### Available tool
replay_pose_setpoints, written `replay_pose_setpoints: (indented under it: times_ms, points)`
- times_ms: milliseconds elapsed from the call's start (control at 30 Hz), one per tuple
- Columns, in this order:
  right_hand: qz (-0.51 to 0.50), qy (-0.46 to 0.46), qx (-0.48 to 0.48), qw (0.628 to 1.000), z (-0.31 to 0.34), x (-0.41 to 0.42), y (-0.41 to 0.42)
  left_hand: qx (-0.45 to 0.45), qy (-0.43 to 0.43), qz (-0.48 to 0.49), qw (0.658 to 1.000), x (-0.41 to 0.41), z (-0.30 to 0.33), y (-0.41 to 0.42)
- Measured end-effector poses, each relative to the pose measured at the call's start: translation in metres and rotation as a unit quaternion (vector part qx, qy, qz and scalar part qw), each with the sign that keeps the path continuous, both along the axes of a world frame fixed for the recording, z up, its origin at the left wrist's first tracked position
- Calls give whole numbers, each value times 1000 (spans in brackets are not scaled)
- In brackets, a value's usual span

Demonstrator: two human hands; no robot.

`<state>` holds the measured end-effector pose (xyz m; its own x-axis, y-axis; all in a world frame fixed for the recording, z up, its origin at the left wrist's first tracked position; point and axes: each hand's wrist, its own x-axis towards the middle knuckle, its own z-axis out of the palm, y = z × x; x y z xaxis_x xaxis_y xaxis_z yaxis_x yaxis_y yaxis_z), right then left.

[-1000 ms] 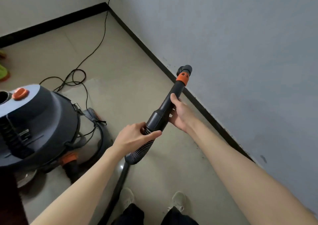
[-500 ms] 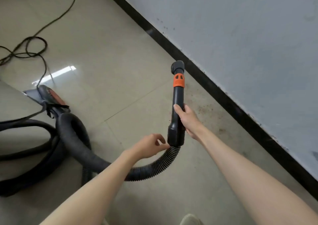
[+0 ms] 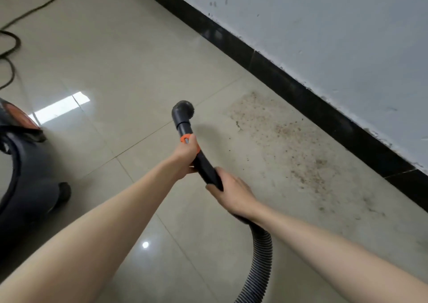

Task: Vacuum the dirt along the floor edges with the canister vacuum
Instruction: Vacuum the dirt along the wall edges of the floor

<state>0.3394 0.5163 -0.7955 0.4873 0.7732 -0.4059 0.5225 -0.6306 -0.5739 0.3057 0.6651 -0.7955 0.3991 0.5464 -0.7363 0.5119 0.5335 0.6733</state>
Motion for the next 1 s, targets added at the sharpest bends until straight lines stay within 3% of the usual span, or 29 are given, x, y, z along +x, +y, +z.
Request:
replay_pose_setpoints:
  times_ms: [133, 300, 467, 533, 700, 1000]
  points:
    - [62, 9, -3, 998, -11, -30, -4, -4, 52, 60, 997, -40, -31, -4]
    - [94, 45, 7, 995, -10, -55, 4, 58, 77, 111, 989, -78, -42, 0]
    - [84, 221, -39, 971, -10, -63, 12, 66, 91, 120, 986, -109, -45, -5]
    - [103, 246, -62, 962, -14, -66, 8, 62, 87, 118, 987, -115, -47, -11]
    - [105, 85, -68, 989, -18, -65, -18, 14, 64, 57, 996, -93, -42, -24]
    - [20, 1, -101, 995, -4, -36, -62, 6, 18, -15, 1000, -24, -28, -74]
